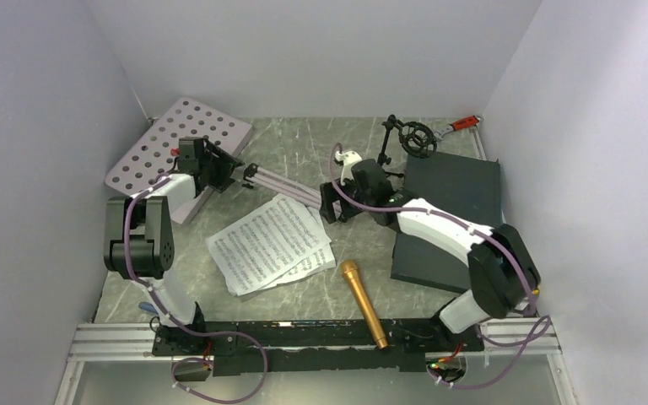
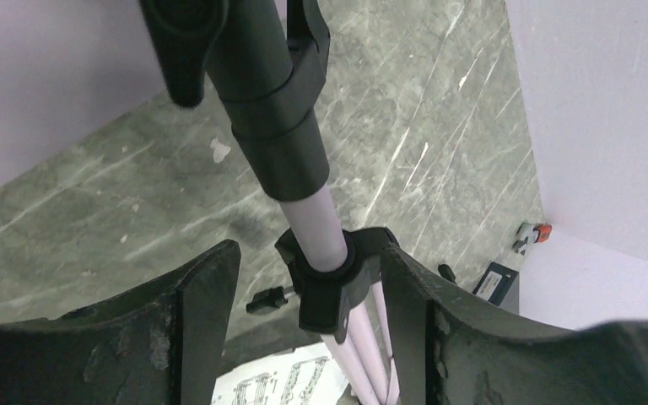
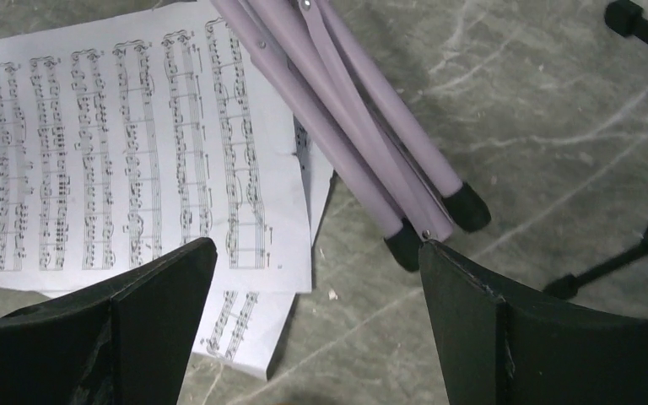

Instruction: Set up the instrument practice props

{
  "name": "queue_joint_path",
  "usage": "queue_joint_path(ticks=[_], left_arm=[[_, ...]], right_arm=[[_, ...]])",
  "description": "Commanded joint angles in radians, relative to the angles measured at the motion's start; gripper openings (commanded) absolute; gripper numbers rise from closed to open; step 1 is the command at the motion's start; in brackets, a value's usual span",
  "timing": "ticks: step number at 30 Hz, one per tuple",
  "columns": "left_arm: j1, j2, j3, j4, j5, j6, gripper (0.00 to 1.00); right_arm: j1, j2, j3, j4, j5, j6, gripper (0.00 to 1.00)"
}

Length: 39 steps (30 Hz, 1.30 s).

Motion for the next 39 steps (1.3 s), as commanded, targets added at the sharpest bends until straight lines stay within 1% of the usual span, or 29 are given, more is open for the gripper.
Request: queue_joint_path(ticks=[1, 6, 12, 17, 20, 22, 23, 24, 31, 34, 39], left_arm=[[0.000, 0.049, 0.060, 0.083, 0.003, -0.036, 0.66], [-0.001, 0.095, 0.073, 0.116, -0.004, -0.061, 0.62], [0.000, 0.134, 0.068, 0.162, 0.003, -0.082, 0.51], [-0.001, 0.146, 0.081, 0.167, 0.011, -0.070, 0.29], [-0.001, 0.152, 0.088, 0.169, 0.019, -0.074, 0.20], [0.000, 0.153, 0.095, 0.157, 0.023, -0.072, 0.11], [-0.001, 0.154, 0.097, 0.156, 0.027, -0.072, 0.05], [0.000, 0.154, 0.100, 0.157, 0.032, -0.072, 0.03], [-0.001, 0.149, 0.118, 0.139, 0.060, -0.050, 0.03], [-0.001, 0.139, 0.110, 0.145, 0.066, -0.046, 0.03], [0.001, 0.133, 0.121, 0.133, 0.085, -0.028, 0.03]], right_arm=[[0.010, 0.106, 0.130, -0.014, -0.036, -0.059, 0.94], [0.019, 0.230, 0.244, -0.057, -0.073, -0.090, 0.93], [0.039, 0.340, 0.371, -0.112, -0.094, -0.163, 0.94], [0.057, 0.428, 0.459, -0.151, -0.100, -0.209, 0.96], [0.067, 0.481, 0.524, -0.183, -0.094, -0.246, 0.97], [0.073, 0.518, 0.570, -0.205, -0.087, -0.261, 0.97], [0.075, 0.538, 0.594, -0.213, -0.088, -0.268, 0.98], [0.078, 0.560, 0.620, -0.228, -0.086, -0.275, 0.98], [0.103, 0.722, 0.846, -0.324, -0.021, -0.321, 0.98], [0.106, 0.779, 0.919, -0.349, 0.007, -0.329, 0.98], [0.106, 0.865, 1.025, -0.375, 0.006, -0.348, 0.96]])
